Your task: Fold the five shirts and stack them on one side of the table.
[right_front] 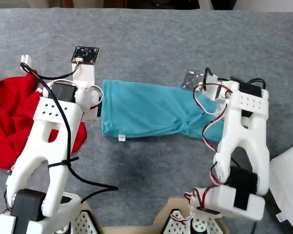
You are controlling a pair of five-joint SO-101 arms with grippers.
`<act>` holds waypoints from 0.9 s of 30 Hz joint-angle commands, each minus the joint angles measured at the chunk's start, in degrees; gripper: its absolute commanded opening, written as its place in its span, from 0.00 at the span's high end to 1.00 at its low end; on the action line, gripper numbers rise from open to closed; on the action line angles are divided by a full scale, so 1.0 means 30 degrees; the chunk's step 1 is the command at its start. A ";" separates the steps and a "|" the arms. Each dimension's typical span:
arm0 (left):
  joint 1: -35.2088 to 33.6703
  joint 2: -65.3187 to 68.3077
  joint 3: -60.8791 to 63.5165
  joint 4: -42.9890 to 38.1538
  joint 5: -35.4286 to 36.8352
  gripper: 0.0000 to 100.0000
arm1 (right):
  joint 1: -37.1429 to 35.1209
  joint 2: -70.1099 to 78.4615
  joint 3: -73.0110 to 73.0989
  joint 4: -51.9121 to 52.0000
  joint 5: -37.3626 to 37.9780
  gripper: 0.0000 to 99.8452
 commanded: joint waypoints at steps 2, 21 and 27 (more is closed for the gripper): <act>-0.0147 -0.0366 -0.0117 -0.0293 -0.0176 0.98 | -0.0073 -0.3179 0.1714 0.0645 -0.0615 0.73; 0.4601 0.2564 0.0645 -0.3634 0.2432 0.98 | -0.1919 -0.4059 0.6227 -0.3018 -0.4747 0.98; 0.4952 0.6315 0.0557 -0.5070 0.2579 0.98 | -0.2007 0.1070 0.2388 -0.3165 -0.5216 0.98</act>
